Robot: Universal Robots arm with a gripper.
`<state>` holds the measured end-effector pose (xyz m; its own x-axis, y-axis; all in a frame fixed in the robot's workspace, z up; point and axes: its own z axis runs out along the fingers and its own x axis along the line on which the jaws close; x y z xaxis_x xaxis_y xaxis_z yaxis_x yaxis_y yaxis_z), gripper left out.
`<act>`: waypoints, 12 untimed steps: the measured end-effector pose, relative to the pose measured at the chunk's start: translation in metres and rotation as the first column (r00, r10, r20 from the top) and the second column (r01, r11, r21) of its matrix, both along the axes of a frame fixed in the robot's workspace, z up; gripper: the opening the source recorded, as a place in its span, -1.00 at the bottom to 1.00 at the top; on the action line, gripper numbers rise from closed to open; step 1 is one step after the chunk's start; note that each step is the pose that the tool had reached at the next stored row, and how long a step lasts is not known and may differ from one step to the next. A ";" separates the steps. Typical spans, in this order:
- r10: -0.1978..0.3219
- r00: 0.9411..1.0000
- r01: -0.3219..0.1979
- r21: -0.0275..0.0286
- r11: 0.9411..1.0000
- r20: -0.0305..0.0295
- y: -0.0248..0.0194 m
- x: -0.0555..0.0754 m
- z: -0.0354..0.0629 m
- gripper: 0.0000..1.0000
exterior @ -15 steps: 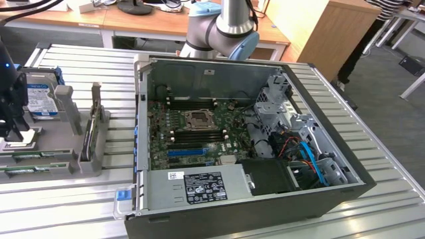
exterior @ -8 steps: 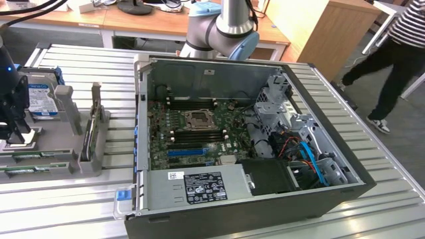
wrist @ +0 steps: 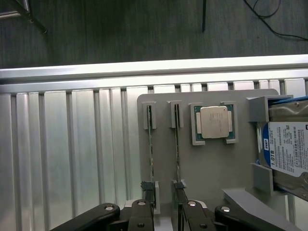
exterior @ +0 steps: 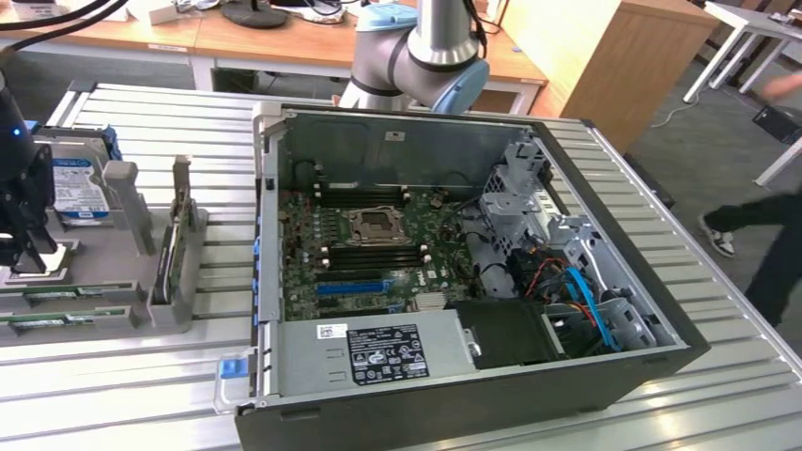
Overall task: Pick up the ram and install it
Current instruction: 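Pick up the ram and move it above insertion slot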
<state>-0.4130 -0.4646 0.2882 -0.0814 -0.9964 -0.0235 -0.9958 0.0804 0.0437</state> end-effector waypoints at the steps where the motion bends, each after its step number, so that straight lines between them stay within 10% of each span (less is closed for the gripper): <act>1: 0.000 1.000 0.000 0.000 1.000 0.000 -0.0009 0.000 0.0000 -0.40; 12: 0.000 1.000 0.000 0.000 1.000 0.000 -0.0055 0.000 -0.0009 -0.40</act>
